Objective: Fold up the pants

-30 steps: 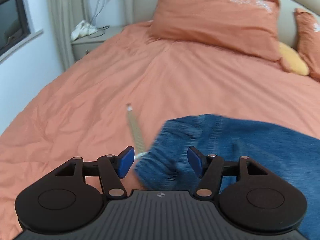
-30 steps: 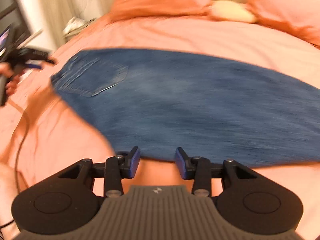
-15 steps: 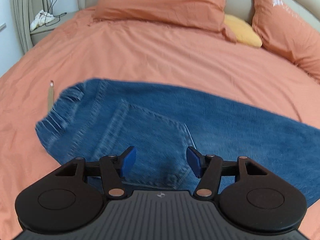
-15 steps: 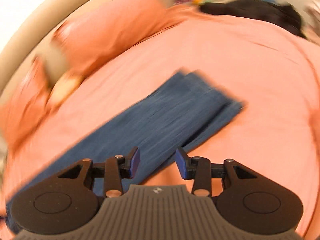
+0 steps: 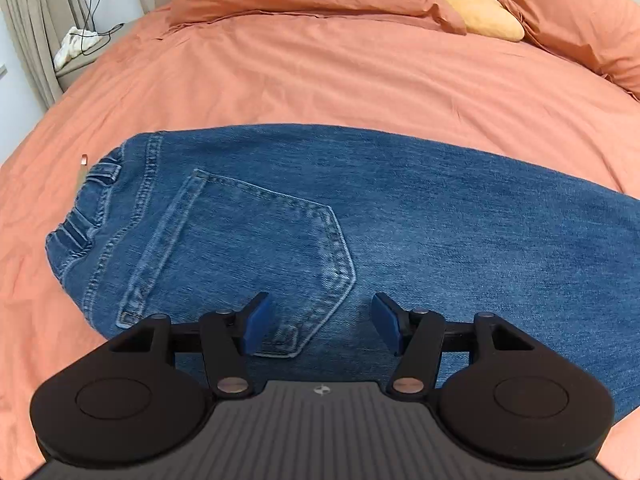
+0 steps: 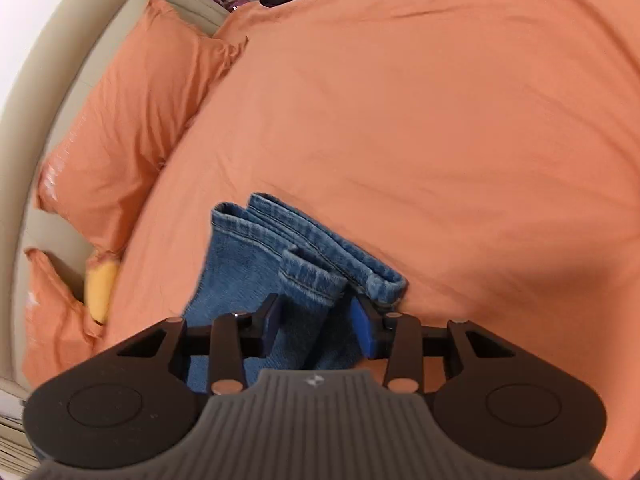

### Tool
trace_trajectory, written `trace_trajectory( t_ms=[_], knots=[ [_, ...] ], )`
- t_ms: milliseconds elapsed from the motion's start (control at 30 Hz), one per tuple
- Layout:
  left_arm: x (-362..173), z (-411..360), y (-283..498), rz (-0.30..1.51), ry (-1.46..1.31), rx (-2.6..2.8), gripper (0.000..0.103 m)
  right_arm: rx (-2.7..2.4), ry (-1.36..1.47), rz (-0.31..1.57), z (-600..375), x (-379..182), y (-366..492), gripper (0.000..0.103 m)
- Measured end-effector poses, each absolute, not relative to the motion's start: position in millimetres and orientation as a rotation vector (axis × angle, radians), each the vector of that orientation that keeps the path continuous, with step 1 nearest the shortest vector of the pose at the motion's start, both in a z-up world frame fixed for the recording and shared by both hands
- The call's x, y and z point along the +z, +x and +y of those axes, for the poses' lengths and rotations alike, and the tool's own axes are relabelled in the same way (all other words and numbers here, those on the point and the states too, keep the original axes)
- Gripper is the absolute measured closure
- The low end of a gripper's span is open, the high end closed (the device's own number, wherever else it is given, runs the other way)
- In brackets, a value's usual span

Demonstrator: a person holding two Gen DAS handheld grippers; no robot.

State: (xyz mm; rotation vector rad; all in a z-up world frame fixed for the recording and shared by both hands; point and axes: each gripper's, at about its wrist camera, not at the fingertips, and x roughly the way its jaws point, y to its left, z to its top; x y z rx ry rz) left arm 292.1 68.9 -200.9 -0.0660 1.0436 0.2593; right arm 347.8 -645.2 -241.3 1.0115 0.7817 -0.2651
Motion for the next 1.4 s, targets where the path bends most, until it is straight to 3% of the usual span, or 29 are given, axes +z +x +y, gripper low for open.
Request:
trace_trajectory(
  t_ms=[33, 133, 300, 500, 567, 800, 900, 933, 1067, 1400],
  knots=[
    [-201.4, 66.9, 292.4, 1.046, -0.064, 0.256, 0.035, -0.247, 1.011, 0.775, -645.9, -241.9, 350.4, 0.096],
    [-199.9, 65.2, 291.5, 1.043, -0.069, 0.252, 0.035, -0.204, 0.978, 0.75, -645.8, -231.4, 347.6, 0.103],
    [-207.0, 67.5, 293.3, 1.065, -0.075, 0.25, 0.035, -0.153, 0.782, 0.627, -632.4, -165.8, 338.4, 0.103],
    [-214.6, 69.7, 290.3, 1.055, -0.091, 0.217, 0.034, -0.301, 0.763, 0.767, -640.0, -211.8, 341.3, 0.103],
    [-215.6, 68.7, 290.9, 1.053, -0.075, 0.2, 0.03, -0.315, 0.758, 0.8, -640.1, -219.6, 340.5, 0.103],
    [-199.3, 57.2, 300.4, 0.997, -0.032, 0.133, 0.03, -0.322, 0.64, 0.84, -625.8, -219.1, 350.6, 0.103],
    [-191.7, 45.0, 315.1, 0.996, 0.013, 0.079, 0.03, -0.344, 0.505, 0.804, -614.6, -200.7, 350.4, 0.071],
    [-190.5, 40.9, 320.7, 0.998, 0.031, 0.068, 0.03, -0.348, 0.463, 0.786, -611.9, -193.8, 350.3, 0.068],
    [-187.8, 31.7, 348.2, 1.004, 0.113, 0.021, 0.03, -0.253, 0.441, 0.743, -604.0, -175.3, 368.1, 0.064],
    [-200.0, 4.1, 416.6, 1.054, 0.426, -0.263, 0.023, -0.184, 0.292, 0.884, -583.0, -180.8, 475.5, 0.064]
  ],
)
